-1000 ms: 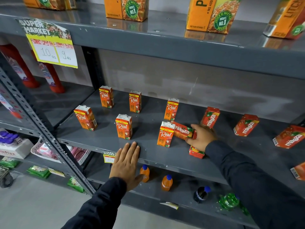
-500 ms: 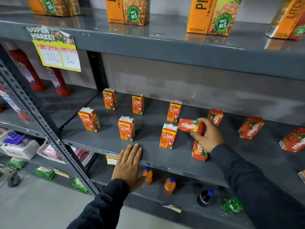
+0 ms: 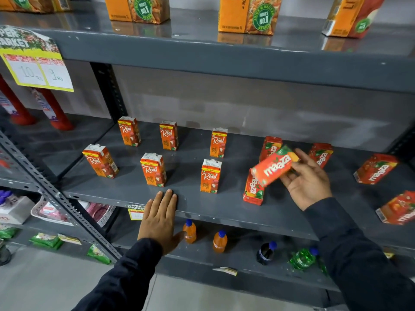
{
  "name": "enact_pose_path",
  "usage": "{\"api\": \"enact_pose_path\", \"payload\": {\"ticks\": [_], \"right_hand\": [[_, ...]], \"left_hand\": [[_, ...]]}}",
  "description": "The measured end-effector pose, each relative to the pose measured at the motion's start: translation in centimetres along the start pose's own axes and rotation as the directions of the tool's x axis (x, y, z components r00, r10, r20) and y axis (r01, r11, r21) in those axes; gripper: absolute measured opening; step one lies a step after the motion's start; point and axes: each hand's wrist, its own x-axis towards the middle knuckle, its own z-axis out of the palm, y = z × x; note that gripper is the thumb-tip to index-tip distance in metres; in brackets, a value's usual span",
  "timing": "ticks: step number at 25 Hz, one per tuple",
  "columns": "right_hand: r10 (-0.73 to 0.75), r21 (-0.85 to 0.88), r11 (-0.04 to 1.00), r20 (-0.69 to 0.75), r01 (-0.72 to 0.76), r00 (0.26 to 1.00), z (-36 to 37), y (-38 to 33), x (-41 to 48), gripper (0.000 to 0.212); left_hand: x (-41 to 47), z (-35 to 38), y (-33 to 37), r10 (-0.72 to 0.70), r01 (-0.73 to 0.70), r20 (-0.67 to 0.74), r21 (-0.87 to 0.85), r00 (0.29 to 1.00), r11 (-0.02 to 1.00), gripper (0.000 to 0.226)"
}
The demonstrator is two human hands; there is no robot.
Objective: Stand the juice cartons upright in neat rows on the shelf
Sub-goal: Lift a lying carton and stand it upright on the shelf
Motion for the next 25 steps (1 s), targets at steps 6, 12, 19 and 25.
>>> {"api": "enact_pose_path", "payload": {"ticks": [6,12,19,25], "right_hand": [[-0.096,-0.183,0.979,-0.054,0.084,0.994,-1.2,-0.4,-1.8,0.016],[-0.122,-0.194,0.975,-0.047,0.11,0.991,-2.8,-1.3,-2.4,0.021],[-0.254,-0.295,0.934,-0.158,0.2,0.954,-8.3,-2.8,-1.5,0.035],[-0.283,-0.373,0.903,-0.148,0.212,0.947,-13.2,-3.3,-0.2,0.037]], "left_hand": [[0.0,0.1,0.3,-0.032,0.032,-0.001,-0.017,0.999,0.999,0.112],[0.1,0.1,0.6,-0.041,0.038,-0.045,-0.054,0.998,0.998,0.111],[0.3,0.5,0.7,-0.084,0.084,-0.002,-0.01,0.996,0.996,0.113],[0.4,0.4,1.1,-0.119,0.119,-0.003,-0.026,0.993,0.993,0.115]]}}
